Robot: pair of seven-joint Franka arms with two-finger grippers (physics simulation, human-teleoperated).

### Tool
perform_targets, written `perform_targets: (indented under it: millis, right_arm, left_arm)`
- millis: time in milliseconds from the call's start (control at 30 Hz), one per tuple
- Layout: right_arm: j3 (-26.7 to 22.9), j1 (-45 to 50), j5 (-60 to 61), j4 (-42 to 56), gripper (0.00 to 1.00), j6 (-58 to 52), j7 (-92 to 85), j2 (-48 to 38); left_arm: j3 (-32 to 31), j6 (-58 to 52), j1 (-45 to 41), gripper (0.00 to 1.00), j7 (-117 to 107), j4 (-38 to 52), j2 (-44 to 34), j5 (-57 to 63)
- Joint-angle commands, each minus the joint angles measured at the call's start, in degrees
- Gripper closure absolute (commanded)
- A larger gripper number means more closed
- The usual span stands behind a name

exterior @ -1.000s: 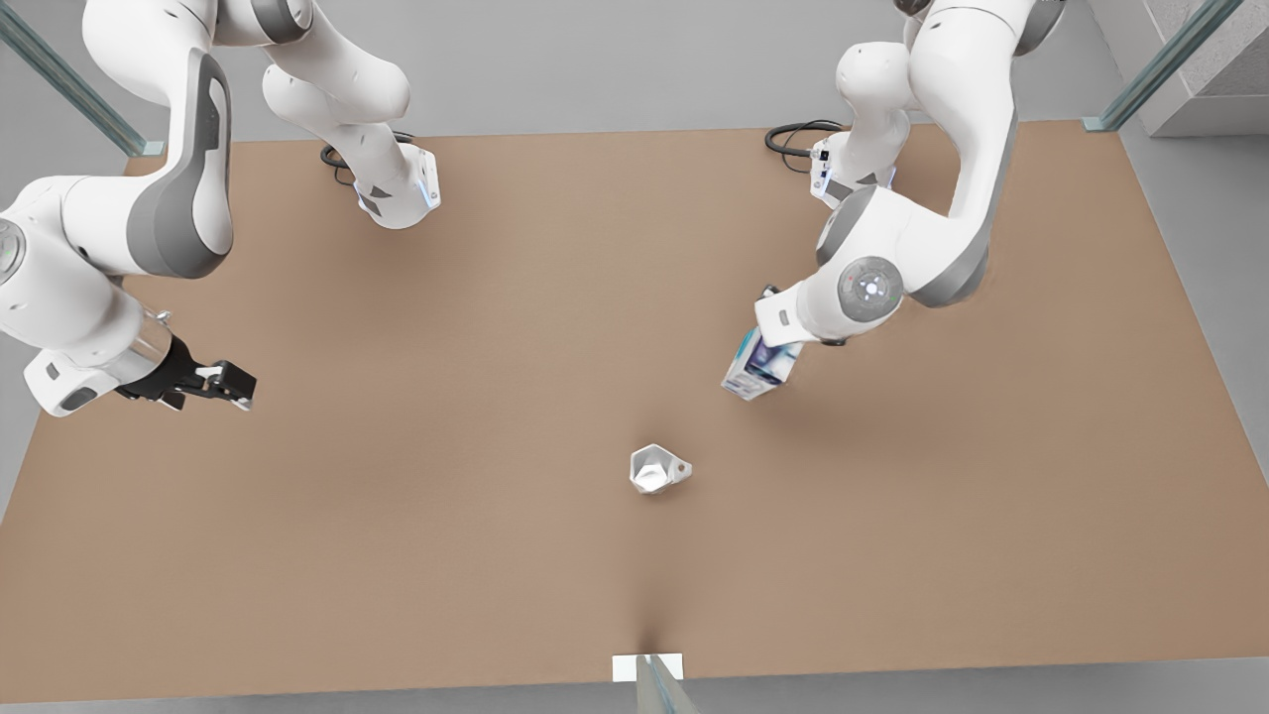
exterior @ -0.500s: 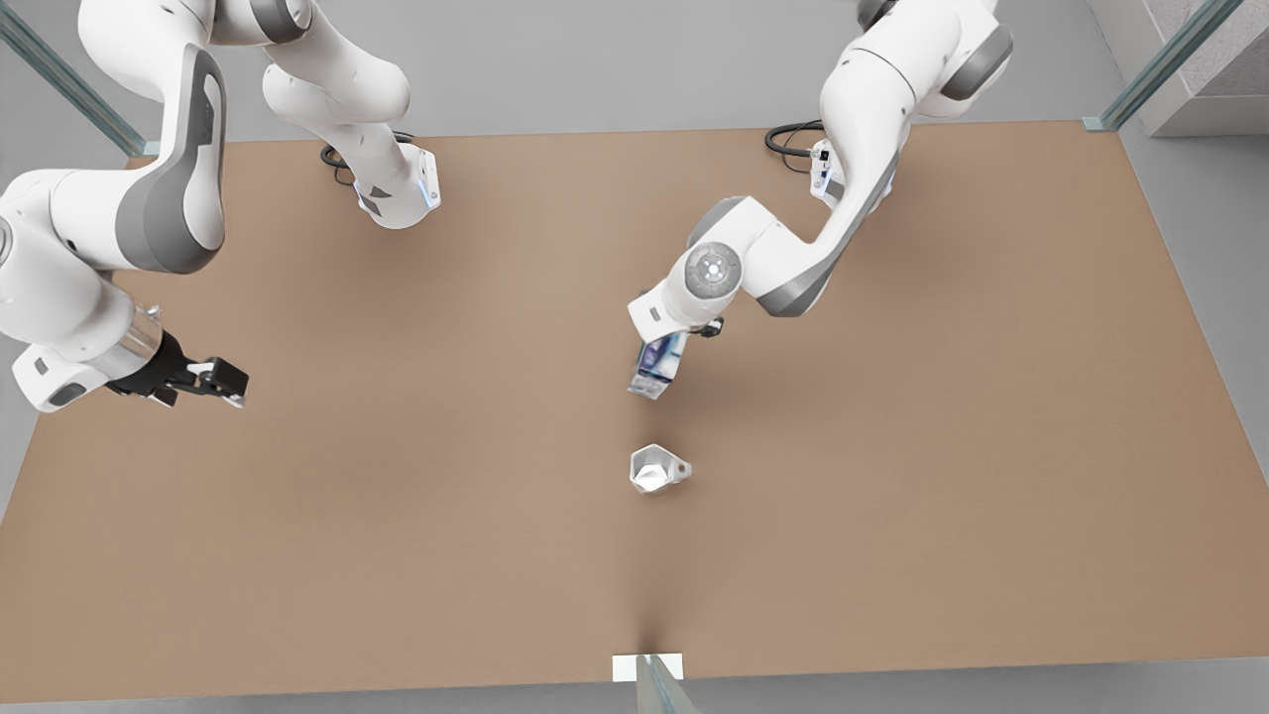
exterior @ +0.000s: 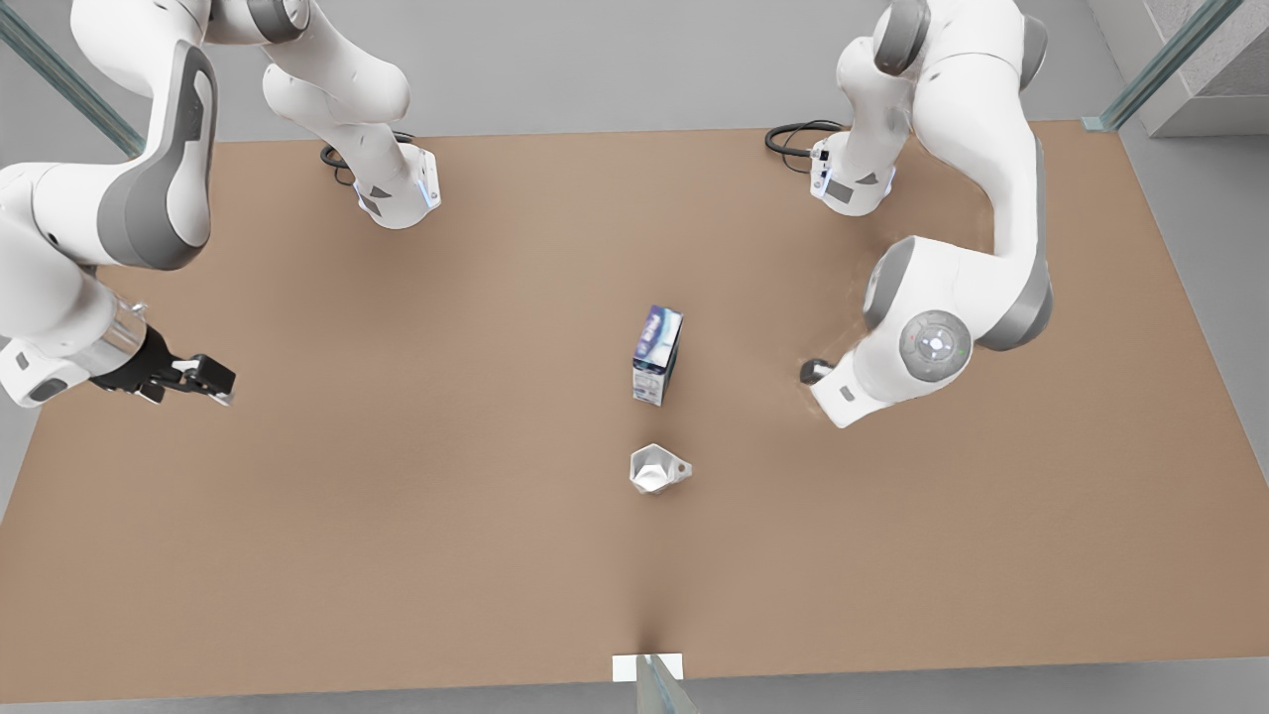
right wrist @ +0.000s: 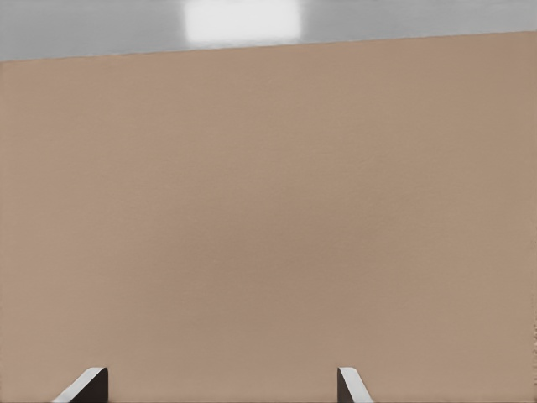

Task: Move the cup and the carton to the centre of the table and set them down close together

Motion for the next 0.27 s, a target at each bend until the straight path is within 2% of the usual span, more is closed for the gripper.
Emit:
perform_targets:
  millis: [0,33,100,233]
  right_arm:
    - [0.0,-0.1,-0.1,0.0,0.00,-0.3,0.0,0.0]
    - [0.0,-0.3,-0.1,0.1,0.00,-0.5,0.0,-0.2]
    - [0.0,-0.9,-0.1,0.4,0.00,-1.0,0.0,-0.4]
    - [0.0,-1.5,-0.4,1.9,0.00,-3.2,-0.1,-0.3]
  left_arm:
    - [1.2,0.1,-0.1,0.00,0.2,0.7,-0.3,-0.4]
    - [3.6,0.1,0.5,0.00,4.0,2.0,-2.4,0.0]
    - [-2.6,0.1,8.0,0.00,3.8,0.1,-8.0,3.3]
    - [-4.2,1.4,9.0,0.00,3.2,-0.6,-10.0,5.8]
